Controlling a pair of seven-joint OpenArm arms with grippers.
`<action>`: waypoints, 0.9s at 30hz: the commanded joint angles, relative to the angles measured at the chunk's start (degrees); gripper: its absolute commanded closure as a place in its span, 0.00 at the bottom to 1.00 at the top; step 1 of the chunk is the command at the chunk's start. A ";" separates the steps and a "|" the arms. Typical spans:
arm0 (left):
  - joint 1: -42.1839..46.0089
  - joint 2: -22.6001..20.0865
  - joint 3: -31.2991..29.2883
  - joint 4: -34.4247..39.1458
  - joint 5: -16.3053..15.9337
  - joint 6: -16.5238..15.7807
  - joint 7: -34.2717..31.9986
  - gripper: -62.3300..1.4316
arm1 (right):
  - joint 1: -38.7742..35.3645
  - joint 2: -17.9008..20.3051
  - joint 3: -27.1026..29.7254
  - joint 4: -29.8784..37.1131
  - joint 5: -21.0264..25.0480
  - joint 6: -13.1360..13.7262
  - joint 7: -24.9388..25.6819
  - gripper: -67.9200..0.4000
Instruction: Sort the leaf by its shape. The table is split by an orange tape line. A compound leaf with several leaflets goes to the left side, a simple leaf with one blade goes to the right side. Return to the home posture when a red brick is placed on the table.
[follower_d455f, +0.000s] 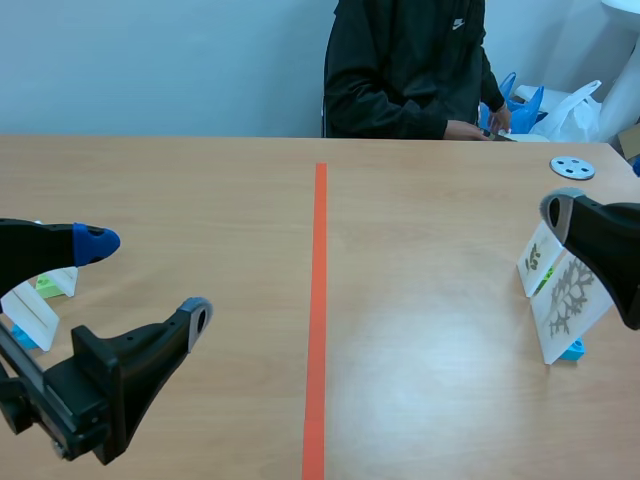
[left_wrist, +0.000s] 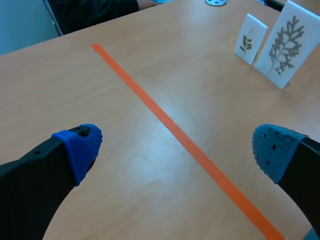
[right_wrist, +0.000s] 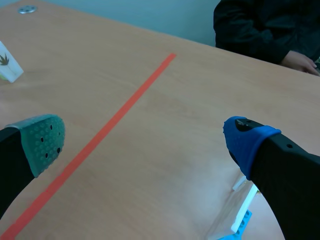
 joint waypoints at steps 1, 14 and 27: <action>-0.13 -0.70 0.04 0.72 -0.63 0.09 -0.76 0.00 | 0.11 0.74 0.09 0.15 0.72 0.31 0.59 0.00; -0.15 -0.79 0.07 0.72 -3.19 0.09 -0.74 0.00 | -3.67 -2.51 -3.34 0.15 -2.95 -1.03 -0.11 0.00; -0.15 -0.79 0.07 0.72 -3.19 0.09 -0.35 0.00 | -4.24 -6.73 -8.04 0.15 -5.84 -9.20 0.15 0.00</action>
